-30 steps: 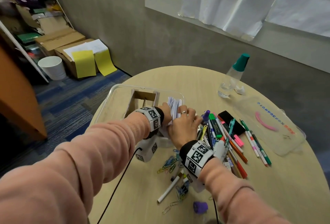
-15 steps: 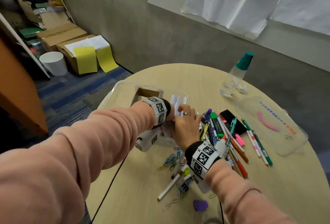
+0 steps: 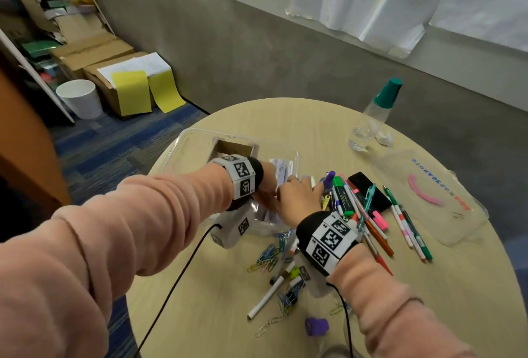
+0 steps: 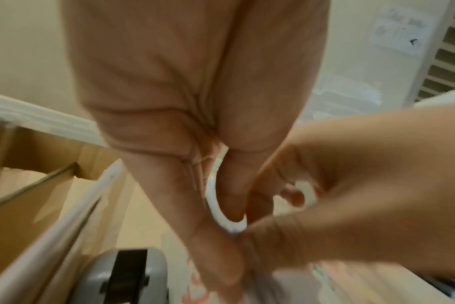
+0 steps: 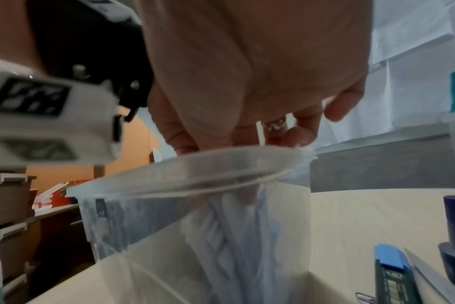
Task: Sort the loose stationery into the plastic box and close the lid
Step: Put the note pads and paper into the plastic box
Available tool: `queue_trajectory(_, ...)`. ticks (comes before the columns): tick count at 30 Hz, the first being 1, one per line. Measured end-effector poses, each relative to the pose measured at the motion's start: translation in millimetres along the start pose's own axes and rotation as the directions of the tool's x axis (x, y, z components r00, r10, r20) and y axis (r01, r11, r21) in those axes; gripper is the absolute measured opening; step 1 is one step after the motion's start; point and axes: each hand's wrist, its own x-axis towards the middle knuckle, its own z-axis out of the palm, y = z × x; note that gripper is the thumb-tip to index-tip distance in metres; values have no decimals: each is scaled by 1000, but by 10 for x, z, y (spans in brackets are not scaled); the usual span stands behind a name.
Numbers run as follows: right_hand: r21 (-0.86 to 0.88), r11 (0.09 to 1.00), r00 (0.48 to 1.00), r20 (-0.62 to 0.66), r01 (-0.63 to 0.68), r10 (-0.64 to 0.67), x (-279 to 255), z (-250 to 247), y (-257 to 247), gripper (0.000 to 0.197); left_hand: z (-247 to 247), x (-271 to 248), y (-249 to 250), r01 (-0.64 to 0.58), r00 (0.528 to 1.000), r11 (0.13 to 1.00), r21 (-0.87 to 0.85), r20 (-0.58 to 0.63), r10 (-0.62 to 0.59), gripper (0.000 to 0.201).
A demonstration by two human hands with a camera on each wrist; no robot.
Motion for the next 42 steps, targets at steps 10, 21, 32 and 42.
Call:
queue_trajectory(10, 364, 927, 989, -75, -90, 126, -63, 56, 172, 23, 408, -91, -53, -106, 972, 987, -123, -223, 76, 29)
queue_trajectory(21, 728, 670, 989, 110, -146, 96, -181, 51, 242, 69, -170, 237, 181, -58, 958, 998, -9, -283, 53, 38)
queue_trajectory(32, 914, 352, 978, 163, -200, 133, -219, 166, 385, 75, -305, 526, 430, 94, 984, 991, 96, 142, -107, 34)
queue_trajectory(42, 943, 262, 978, 189, -206, 91, -218, 214, 480, 74, -265, 488, 464, 47, 997, 982, 181, 44, -56, 43)
